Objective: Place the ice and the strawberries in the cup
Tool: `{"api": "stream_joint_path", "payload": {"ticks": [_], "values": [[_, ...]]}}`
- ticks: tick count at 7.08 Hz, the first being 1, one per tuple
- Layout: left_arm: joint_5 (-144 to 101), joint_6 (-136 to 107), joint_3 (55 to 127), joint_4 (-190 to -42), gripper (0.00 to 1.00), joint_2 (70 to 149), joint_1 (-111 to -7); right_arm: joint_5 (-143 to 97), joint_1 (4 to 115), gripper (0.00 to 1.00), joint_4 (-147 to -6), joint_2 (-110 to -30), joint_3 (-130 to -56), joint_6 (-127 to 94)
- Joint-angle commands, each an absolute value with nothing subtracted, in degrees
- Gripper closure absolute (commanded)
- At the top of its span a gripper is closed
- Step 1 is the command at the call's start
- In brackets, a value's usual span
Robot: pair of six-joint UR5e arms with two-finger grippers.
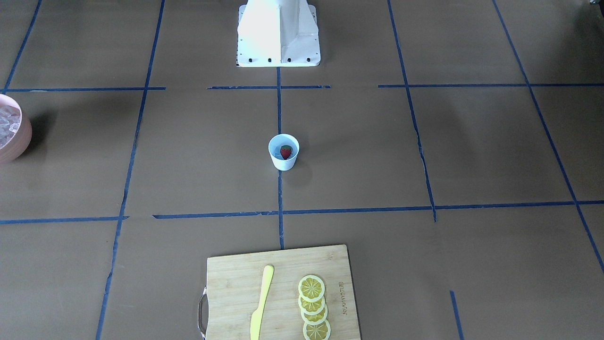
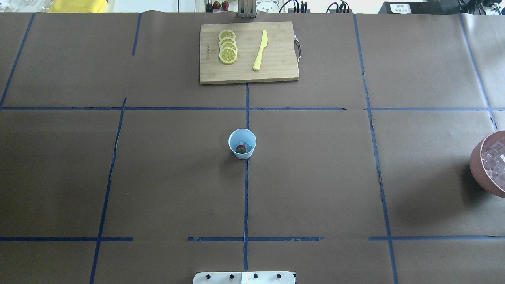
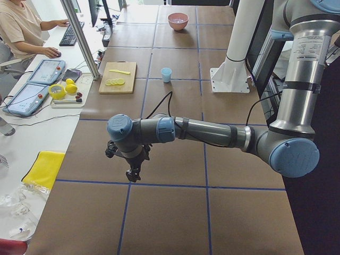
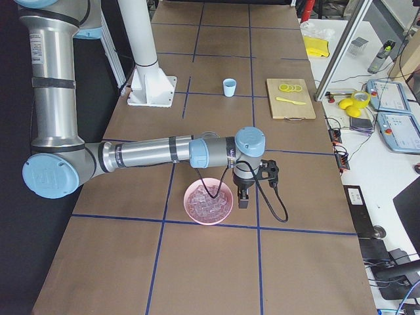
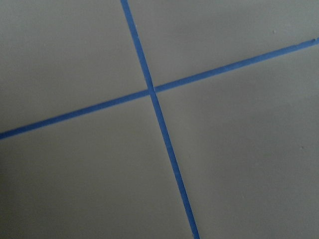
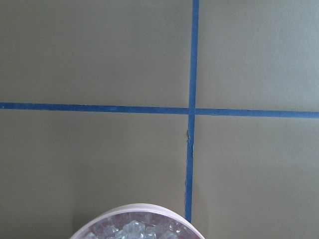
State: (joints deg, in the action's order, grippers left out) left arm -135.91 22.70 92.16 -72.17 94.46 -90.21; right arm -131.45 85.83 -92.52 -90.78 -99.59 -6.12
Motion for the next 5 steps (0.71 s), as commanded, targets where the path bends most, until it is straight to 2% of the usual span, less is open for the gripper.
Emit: {"api": "stream_joint_path", "payload": {"ticks": [1,3,5], "values": [[-137.19,22.41,93.69,-70.66,0.00,91.94,-90.26,-130.34,84.13,0.00,-92.64,-91.40,-99.76,-5.71],[-137.29,14.92,99.81,-70.49,0.00,91.41,-90.26,-130.25,84.11,0.00,-92.55,-93.33,-100.98,-5.10],[-136.93,12.57,100.72,-71.01,0.00,89.66,-90.18,-130.25,84.11,0.00,-92.46,-93.43,-101.42,-4.92]]}}
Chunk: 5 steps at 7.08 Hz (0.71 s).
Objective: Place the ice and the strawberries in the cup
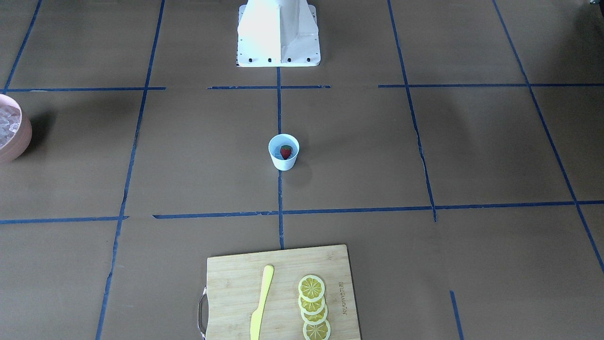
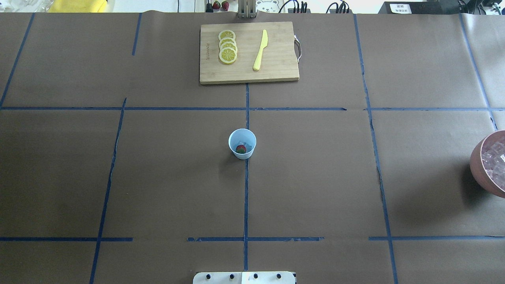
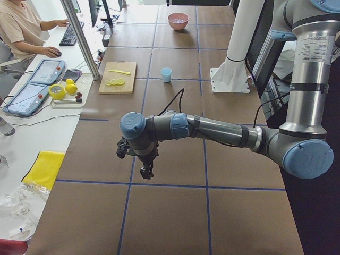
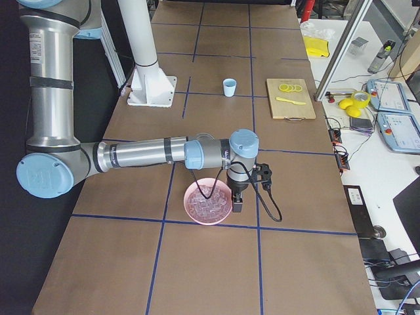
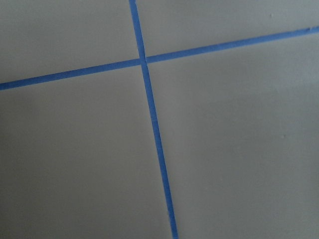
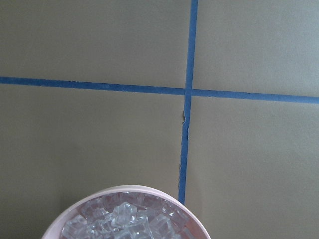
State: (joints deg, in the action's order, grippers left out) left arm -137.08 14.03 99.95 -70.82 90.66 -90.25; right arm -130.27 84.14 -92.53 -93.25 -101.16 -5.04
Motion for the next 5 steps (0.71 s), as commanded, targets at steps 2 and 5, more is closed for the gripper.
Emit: {"api": "stream_joint_path", "payload": {"ticks": [2,5], "values": [[-136.93,12.39,100.72,-71.10,0.00,89.47,-90.18,-130.17,84.02,0.00,-92.46,-93.08,-101.42,-4.92],[-137.02,12.48,102.99,-71.10,0.00,85.81,-90.35,-130.17,84.02,0.00,-92.55,-95.44,-105.46,-5.01]]}}
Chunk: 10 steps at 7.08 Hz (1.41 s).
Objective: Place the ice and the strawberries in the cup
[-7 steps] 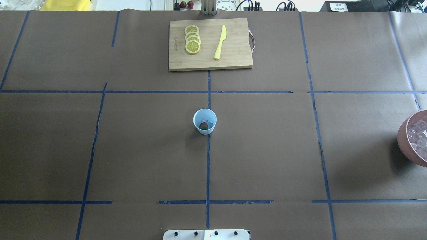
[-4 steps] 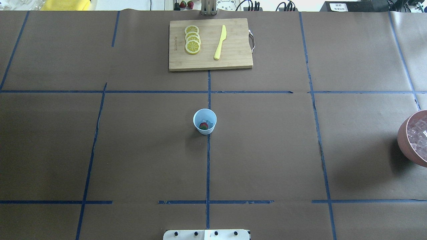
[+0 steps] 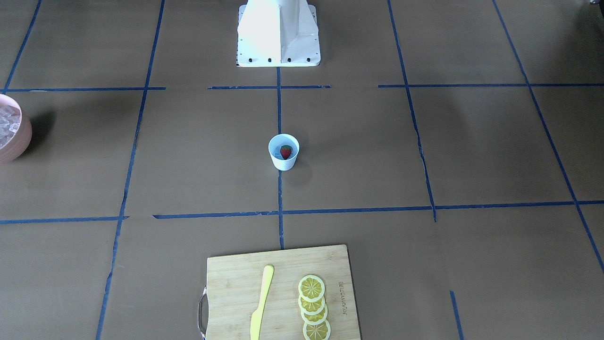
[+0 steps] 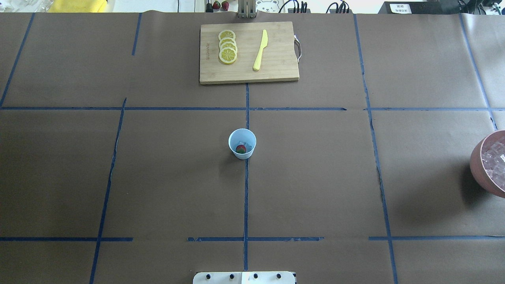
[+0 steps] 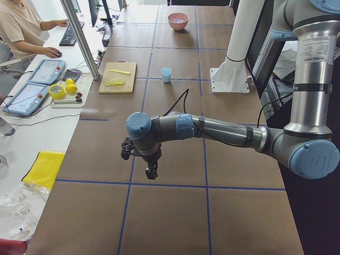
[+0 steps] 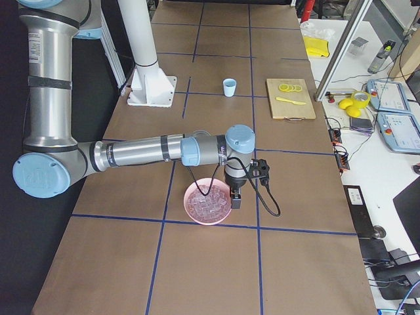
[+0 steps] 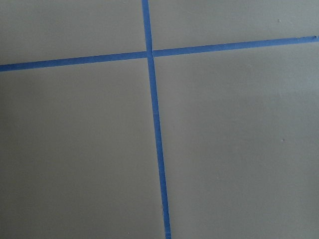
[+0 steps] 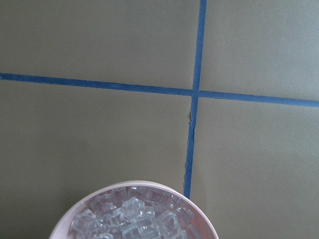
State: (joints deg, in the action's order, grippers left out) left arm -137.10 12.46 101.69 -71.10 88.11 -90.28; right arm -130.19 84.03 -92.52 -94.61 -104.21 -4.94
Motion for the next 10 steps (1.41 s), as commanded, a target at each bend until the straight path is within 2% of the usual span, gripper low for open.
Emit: {"api": "stream_joint_path", "payload": {"ticks": [1,5,7,10], "values": [[-137.02,12.39,104.05,-71.10,0.00,84.65,-90.35,-129.90,84.02,0.00,-92.46,-95.45,-105.56,-5.18],[-137.29,12.83,103.98,-71.02,0.00,85.60,-90.18,-130.77,83.94,0.00,-92.46,-95.45,-105.55,-5.01],[-137.02,12.83,104.85,-71.01,0.00,86.74,-90.18,-130.52,83.85,0.00,-92.29,-93.53,-102.76,-5.10],[-136.85,12.83,101.44,-72.76,0.00,87.97,-90.00,-131.22,83.58,0.00,-92.55,-92.55,-102.13,-5.89]]}}
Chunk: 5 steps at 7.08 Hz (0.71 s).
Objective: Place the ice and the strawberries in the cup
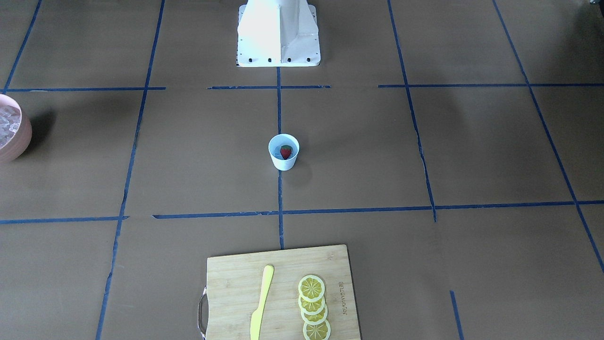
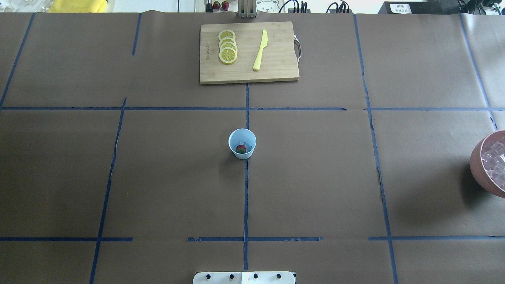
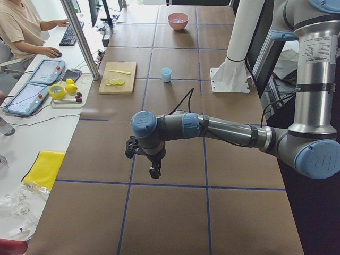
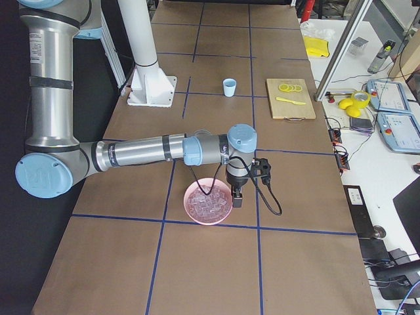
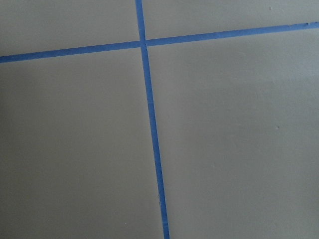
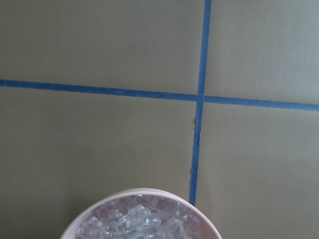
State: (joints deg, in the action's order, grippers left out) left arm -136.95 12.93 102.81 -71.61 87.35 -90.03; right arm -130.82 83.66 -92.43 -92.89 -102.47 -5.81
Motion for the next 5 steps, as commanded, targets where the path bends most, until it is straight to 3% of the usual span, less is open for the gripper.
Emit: {"api": "stream_joint_path", "payload": {"ticks": [1,2,5], "values": [[-136.85,12.83,100.21,-74.34,0.00,88.07,-90.00,-131.48,82.97,0.00,-92.72,-92.29,-101.17,-6.06],[-136.93,12.83,100.11,-76.36,0.00,87.98,-90.00,-134.62,83.14,0.00,-92.20,-90.54,-97.25,-5.63],[-136.93,12.74,99.85,-77.95,0.00,88.07,-89.74,-136.93,83.49,0.00,-91.67,-90.18,-94.83,-5.36]]}}
